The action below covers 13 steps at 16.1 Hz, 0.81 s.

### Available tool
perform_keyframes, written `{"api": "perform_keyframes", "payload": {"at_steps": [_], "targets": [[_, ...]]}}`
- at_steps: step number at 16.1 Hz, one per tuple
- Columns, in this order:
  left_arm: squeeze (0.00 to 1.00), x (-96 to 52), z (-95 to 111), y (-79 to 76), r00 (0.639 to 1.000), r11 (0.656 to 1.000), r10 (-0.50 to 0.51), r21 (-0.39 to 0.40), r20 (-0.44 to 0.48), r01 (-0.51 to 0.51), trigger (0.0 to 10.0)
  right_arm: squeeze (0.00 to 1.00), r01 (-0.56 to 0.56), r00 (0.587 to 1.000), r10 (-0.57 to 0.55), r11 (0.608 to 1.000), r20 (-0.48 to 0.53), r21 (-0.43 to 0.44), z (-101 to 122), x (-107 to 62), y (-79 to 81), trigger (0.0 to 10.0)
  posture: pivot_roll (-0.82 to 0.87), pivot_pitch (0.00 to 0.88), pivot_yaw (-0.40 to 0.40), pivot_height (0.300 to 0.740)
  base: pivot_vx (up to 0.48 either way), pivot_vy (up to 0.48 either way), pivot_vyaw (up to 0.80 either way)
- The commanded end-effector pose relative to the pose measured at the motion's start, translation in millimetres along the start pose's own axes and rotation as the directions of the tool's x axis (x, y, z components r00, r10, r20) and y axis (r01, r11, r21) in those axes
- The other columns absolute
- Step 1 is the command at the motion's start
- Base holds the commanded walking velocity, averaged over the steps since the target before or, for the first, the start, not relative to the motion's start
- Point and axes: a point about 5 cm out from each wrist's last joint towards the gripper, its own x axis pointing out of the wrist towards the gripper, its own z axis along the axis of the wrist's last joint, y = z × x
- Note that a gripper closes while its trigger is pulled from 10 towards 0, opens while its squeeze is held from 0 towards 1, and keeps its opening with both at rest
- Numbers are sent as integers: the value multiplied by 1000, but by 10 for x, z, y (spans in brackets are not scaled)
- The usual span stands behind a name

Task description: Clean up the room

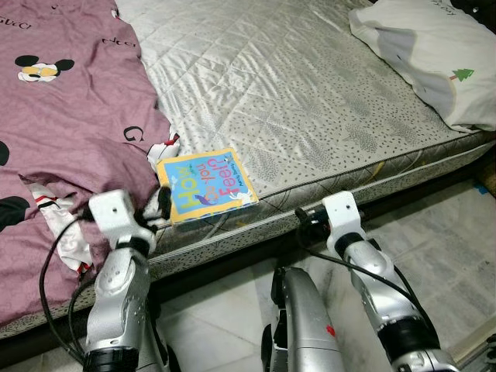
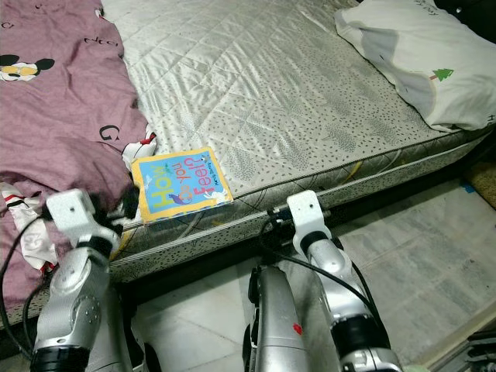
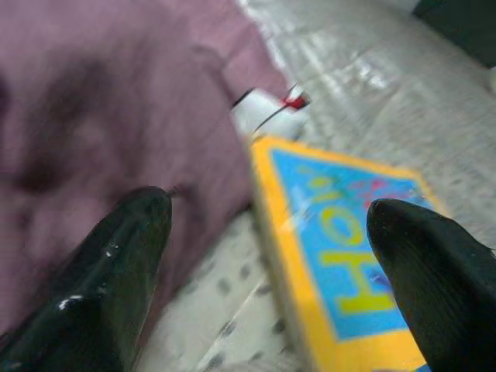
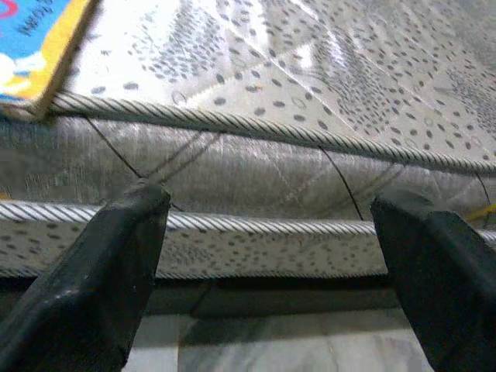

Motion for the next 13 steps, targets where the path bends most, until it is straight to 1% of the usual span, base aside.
{"api": "perform_keyframes", "payload": {"at_steps": [1, 3, 4, 5, 7, 10, 11, 13], "targets": [[0, -42, -98, 57, 999, 999, 32, -31, -42, -33, 10000, 0, 5, 1000, -5, 1000, -16, -5, -46, -40, -44, 10000, -95, 192, -113, 520, 0, 0, 0], [0, -38, -213, 144, 992, 995, 49, -81, -118, -59, 10000, 0, -6, 1000, 6, 1000, -18, -14, -49, -40, -20, 10000, -95, 196, -116, 520, 0, 0, 0], [0, 27, -267, 166, 986, 997, 27, -72, -163, -40, 10000, 0, -12, 1000, 11, 1000, -13, -21, -31, -36, -10, 10000, -97, 197, -122, 520, 0, 0, 0], [0, 71, -265, 157, 986, 997, 15, -66, -167, -26, 10000, 0, -11, 1000, 11, 1000, -13, -22, -28, -36, -11, 10000, -100, 198, -121, 520, 0, 0, 0], [0, 145, -290, 132, 980, 997, -8, -81, -201, -8, 10000, 0, -10, 1000, 10, 1000, -13, -29, -24, -37, -16, 10000, -109, 199, -121, 520, 0, 0, 0], [0, 229, -356, 119, 965, 991, -44, -134, -259, 9, 10000, 0, 1, 1000, -2, 999, -16, -39, -28, -52, -52, 10000, -119, 200, -118, 520, 0, 0, 0], [0, 256, -386, 100, 956, 988, -71, -149, -284, 29, 10000, 0, 2, 1000, -3, 999, -16, -40, -30, -55, -54, 10000, -119, 199, -120, 520, 0, 0, 0], [0, 302, -471, 36, 925, 982, -128, -179, -358, 67, 10000, 0, -1, 1000, 1, 999, -14, -47, -20, -48, -43, 10000, -122, 197, -123, 520, 0, 0, 0]]}}
